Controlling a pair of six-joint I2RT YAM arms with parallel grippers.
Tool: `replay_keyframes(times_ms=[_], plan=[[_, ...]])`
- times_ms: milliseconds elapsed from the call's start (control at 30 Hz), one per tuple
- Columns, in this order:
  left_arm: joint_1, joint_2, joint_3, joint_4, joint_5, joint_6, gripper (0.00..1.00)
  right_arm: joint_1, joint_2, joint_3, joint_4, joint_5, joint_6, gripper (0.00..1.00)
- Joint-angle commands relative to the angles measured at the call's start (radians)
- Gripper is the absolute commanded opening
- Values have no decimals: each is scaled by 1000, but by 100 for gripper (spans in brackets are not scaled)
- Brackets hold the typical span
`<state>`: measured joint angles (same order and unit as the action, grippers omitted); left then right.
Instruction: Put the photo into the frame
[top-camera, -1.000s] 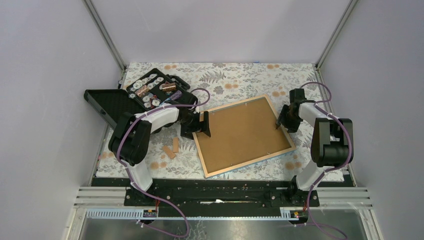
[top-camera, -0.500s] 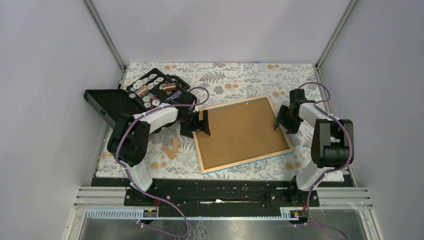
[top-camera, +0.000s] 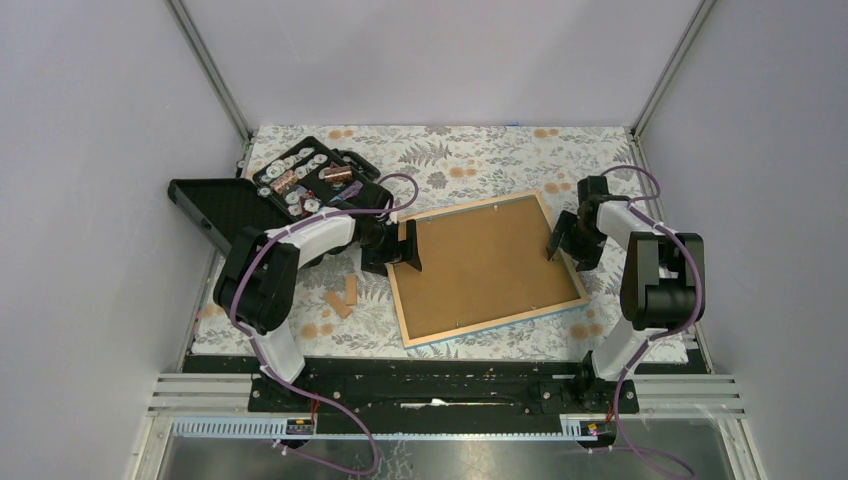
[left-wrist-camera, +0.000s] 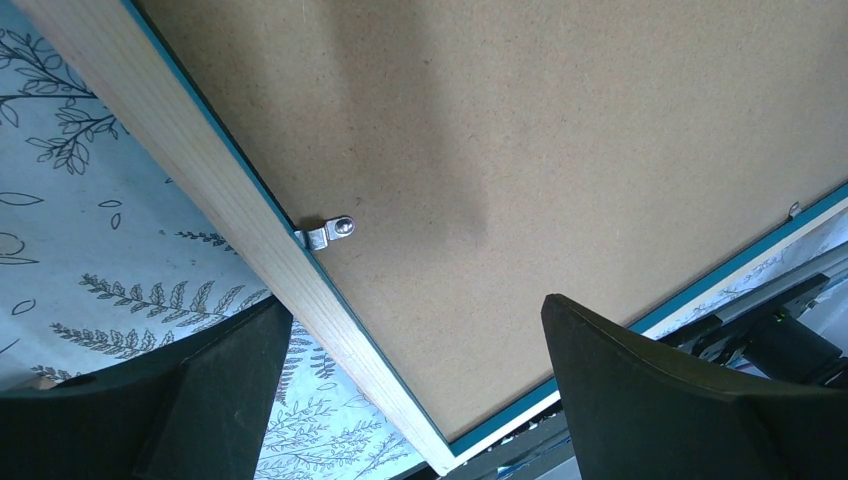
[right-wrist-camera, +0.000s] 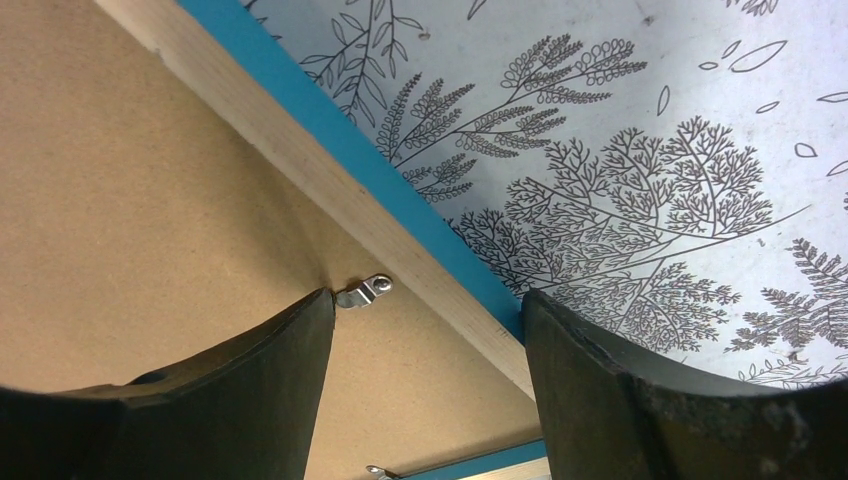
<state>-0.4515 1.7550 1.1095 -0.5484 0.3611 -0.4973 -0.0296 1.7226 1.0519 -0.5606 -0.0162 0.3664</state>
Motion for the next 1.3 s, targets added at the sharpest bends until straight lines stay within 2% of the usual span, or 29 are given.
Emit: replay_keyframes(times_ms=[0,267,467,900,967,1067,1267], plan=[[-9,-50,-2,60,72,-13,98,11,20,29,-55,2,39,75],[-9,-64,-10,67,74,-13,99,11,66,66,-67,-7,53,77],[-9,-72,-9,67,89,-14,99,11,57,25,-45,0,67,71],[-8,-84,-10,67,87,-11,99,11,91,-6,-22,-62,16,45],[-7,-83,-10,68,83,-10,99,11,103,3,-28,-71,-5,40],[-7,-78,-11,68,84,-10,99,11,117,24,-50,-59,-36,26],[-7,-77,-9,67,92,-12,99,11,94,44,-77,-12,-66,10]])
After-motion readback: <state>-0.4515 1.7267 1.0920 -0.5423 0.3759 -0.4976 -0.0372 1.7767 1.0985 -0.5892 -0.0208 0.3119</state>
